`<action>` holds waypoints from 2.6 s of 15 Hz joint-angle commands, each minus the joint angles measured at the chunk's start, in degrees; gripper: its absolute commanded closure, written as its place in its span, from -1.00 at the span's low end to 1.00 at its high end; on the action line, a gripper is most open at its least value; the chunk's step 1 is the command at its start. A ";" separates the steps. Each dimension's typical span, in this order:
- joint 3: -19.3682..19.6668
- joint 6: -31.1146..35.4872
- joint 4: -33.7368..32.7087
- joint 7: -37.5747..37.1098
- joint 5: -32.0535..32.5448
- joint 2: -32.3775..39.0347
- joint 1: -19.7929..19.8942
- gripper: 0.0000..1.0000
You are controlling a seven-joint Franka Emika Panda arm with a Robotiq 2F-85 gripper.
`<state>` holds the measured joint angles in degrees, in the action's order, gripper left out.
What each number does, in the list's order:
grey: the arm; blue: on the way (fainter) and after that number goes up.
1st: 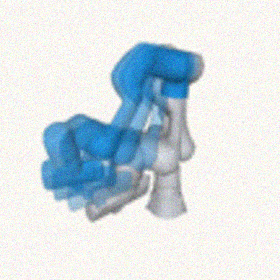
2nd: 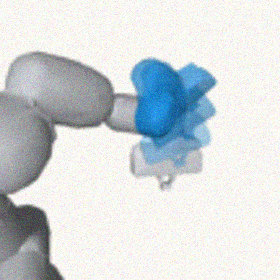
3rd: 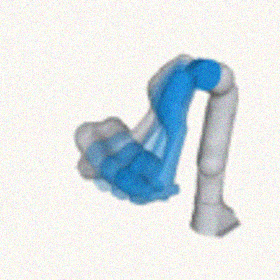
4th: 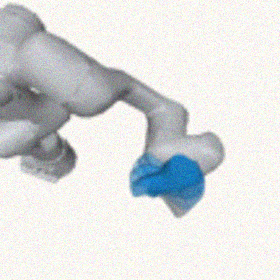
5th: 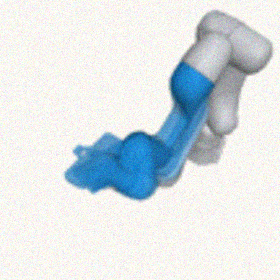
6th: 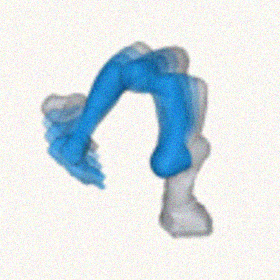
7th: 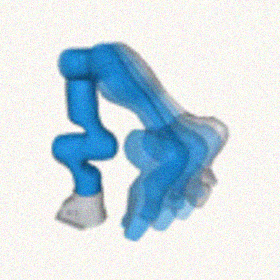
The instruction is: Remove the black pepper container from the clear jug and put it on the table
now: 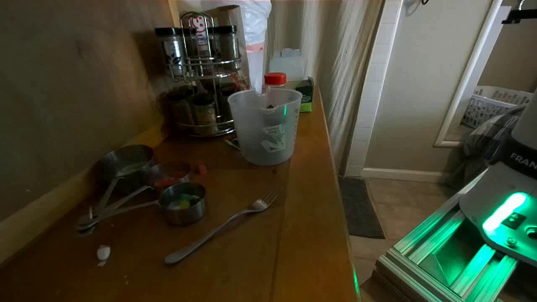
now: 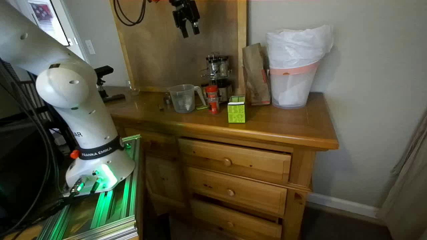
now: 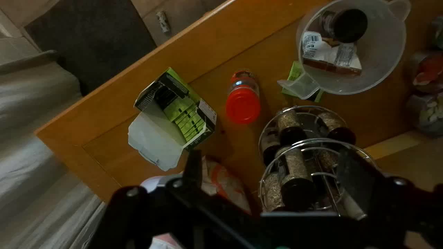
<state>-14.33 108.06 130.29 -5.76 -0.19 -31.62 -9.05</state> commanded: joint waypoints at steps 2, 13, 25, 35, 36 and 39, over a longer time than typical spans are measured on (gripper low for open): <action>0.51 -0.11 -0.15 -0.32 0.35 0.13 -0.67 -1.00; -3.96 5.70 6.17 -20.39 -3.48 3.80 0.36 -1.00; -4.00 14.61 13.95 -22.40 -17.04 10.80 -4.08 -1.00; -4.69 16.22 11.11 -21.25 -17.27 19.64 -5.67 -0.63; -4.99 16.35 10.68 -21.44 -17.09 19.87 -6.04 -0.65; -5.30 16.05 9.38 -21.60 -16.91 21.24 -6.63 -0.73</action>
<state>-19.54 124.01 141.66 -27.50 -16.56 -12.53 -14.97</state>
